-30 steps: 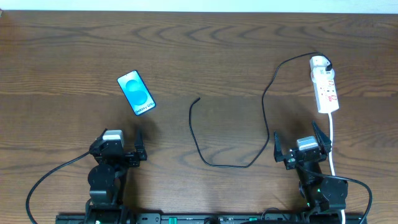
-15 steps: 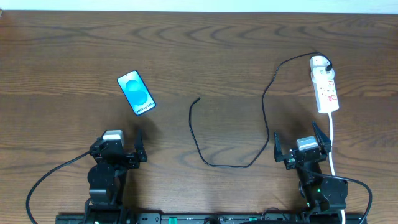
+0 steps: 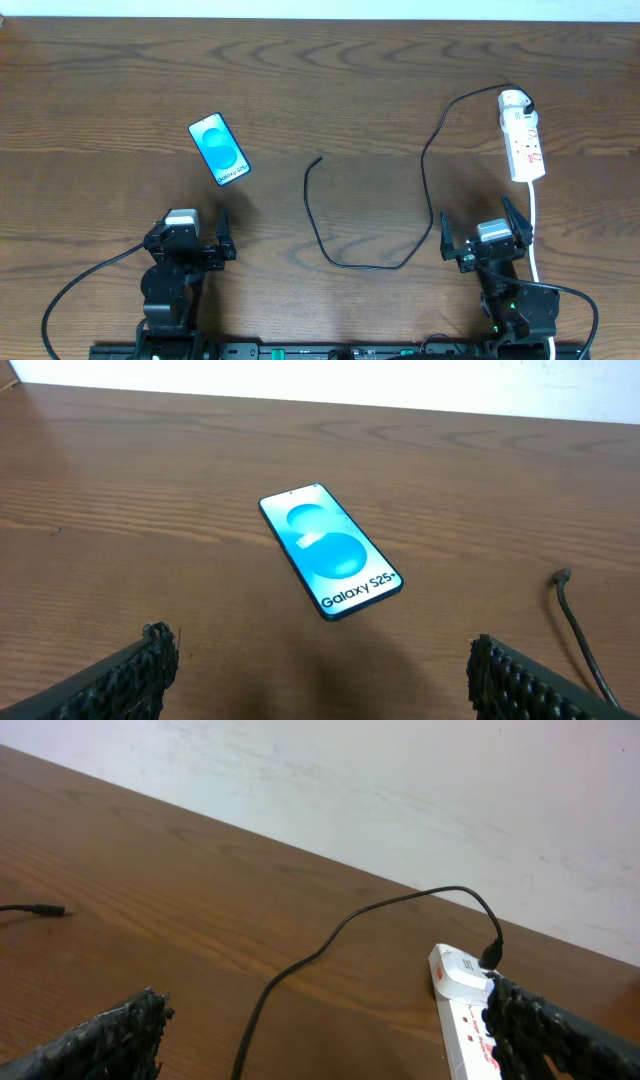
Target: Plug charger to phone and switch on socket
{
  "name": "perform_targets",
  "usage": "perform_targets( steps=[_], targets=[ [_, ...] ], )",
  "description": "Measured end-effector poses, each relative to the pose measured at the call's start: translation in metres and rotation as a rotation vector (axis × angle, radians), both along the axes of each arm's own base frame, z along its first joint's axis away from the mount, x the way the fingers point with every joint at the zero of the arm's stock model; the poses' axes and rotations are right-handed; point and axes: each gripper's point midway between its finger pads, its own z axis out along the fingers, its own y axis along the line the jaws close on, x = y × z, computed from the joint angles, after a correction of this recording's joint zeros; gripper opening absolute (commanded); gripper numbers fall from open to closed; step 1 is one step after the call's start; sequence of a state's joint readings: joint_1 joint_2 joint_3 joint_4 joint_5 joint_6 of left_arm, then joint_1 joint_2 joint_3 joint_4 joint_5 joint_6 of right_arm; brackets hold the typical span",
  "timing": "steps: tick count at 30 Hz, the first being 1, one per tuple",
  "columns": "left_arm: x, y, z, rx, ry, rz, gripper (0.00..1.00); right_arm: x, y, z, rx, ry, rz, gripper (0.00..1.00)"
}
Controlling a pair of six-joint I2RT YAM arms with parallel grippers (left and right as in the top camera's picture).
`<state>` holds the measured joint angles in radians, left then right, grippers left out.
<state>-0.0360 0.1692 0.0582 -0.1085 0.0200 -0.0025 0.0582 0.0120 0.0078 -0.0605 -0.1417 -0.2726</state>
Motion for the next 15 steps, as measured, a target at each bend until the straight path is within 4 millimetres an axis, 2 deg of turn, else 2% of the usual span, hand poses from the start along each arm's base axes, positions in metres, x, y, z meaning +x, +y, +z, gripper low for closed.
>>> perform_targets(
  steps=[10, 15],
  targets=[
    [0.001, 0.0, 0.002, 0.0, -0.008, 0.0, 0.94, 0.0, 0.0, 0.0, 0.0, 0.0, 0.0, 0.99],
    [0.001, 0.0, 0.014, -0.001, -0.032, 0.0, 0.94, 0.0, 0.0, 0.0, 0.0, 0.0, 0.0, 0.99]
  ],
)
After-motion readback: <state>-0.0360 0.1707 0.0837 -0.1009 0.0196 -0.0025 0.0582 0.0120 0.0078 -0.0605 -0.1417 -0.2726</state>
